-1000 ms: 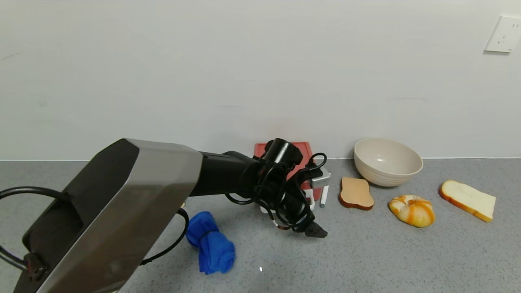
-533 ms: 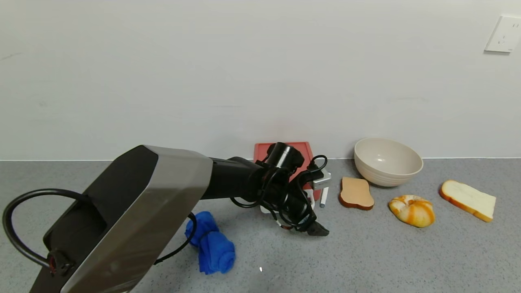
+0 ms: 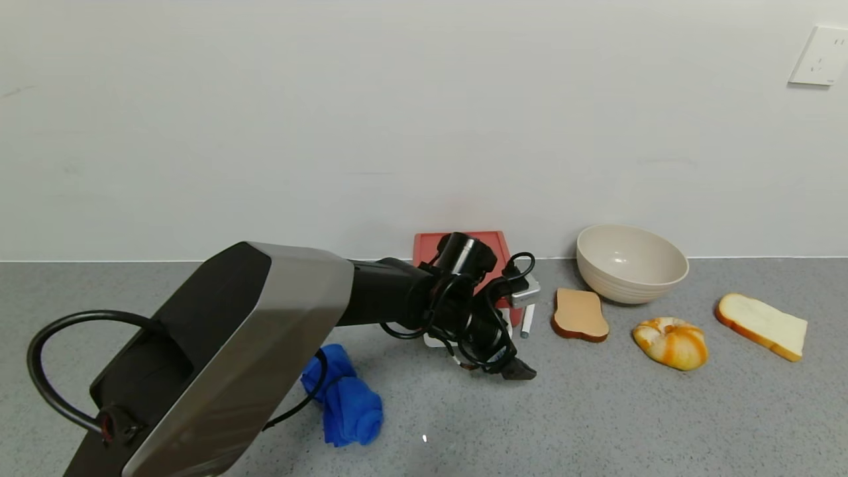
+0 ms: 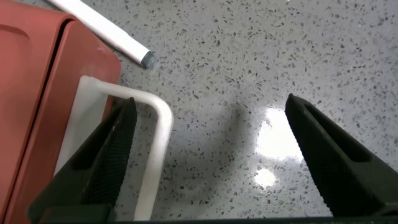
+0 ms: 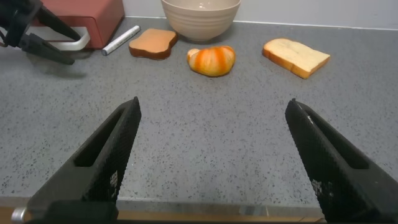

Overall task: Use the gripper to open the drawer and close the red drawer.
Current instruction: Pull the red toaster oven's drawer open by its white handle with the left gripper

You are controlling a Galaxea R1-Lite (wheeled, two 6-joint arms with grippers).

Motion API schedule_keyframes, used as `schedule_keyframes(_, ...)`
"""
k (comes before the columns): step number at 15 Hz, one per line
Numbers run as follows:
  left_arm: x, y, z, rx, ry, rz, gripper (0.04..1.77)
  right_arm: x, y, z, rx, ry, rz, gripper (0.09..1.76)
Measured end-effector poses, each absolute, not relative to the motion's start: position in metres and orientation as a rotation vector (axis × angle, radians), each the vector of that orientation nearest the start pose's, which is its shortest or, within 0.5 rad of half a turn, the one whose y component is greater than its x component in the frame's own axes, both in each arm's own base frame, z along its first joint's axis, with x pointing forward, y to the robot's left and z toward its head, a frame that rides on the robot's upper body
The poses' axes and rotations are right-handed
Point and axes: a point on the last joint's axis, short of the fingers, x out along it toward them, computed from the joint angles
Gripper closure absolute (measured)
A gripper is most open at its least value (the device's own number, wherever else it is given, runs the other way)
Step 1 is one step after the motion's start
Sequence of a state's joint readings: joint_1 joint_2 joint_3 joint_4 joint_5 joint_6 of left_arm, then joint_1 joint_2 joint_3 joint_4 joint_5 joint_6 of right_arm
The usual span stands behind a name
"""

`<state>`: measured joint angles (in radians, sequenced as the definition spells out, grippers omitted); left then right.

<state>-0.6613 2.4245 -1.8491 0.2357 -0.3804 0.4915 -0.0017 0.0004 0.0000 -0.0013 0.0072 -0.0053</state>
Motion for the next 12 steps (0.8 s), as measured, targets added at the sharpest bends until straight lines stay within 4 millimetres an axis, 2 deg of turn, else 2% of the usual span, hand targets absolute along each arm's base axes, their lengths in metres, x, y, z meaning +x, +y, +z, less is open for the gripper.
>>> schedule_keyframes(8, 0.377, -0.304, 0.084, 0.575, 0.63, -1.127, 0.09, -0.023, 0.0, 0.076, -0.005, -0.001, 0.006, 0.14)
schedule_keyframes(12, 0.369, -0.309, 0.081, 0.618, 0.687, -1.096, 0.09, -0.023, 0.0, 0.076, -0.005, -0.001, 0.005, 0.14)
